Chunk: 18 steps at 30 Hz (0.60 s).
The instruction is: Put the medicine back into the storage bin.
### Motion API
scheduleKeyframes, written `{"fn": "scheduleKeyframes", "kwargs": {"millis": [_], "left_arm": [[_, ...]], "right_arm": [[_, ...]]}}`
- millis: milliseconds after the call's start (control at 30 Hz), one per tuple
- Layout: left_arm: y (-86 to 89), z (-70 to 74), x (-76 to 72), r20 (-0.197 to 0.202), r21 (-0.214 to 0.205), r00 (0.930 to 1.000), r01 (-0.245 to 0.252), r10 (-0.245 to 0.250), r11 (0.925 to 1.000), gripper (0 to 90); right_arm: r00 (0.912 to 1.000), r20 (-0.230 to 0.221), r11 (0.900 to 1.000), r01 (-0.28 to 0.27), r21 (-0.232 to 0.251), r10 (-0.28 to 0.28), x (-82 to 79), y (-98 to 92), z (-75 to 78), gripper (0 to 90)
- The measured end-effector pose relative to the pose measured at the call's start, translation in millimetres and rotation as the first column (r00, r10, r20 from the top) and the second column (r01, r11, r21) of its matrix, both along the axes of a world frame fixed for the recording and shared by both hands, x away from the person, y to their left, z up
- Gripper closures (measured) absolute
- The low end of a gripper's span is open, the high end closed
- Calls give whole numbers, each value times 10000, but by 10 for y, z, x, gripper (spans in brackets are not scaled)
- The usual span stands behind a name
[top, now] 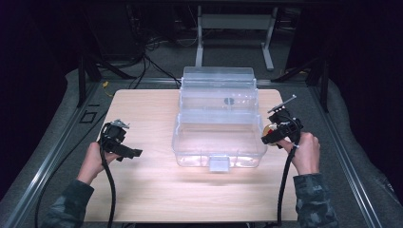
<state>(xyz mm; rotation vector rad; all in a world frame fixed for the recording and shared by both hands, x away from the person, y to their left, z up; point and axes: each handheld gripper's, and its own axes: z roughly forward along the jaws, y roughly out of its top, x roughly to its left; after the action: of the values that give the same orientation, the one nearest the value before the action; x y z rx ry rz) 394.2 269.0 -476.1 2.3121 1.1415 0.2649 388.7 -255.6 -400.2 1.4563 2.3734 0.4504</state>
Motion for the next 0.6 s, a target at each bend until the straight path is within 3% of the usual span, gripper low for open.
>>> {"fn": "scheduleKeyframes", "kwargs": {"millis": [600], "left_arm": [[5, -17, -6, -85, 6, 10000, 28, -28, 10000, 0]], "right_arm": [[9956, -436, 9963, -813, 287, 825, 204, 366, -132, 198]]}}
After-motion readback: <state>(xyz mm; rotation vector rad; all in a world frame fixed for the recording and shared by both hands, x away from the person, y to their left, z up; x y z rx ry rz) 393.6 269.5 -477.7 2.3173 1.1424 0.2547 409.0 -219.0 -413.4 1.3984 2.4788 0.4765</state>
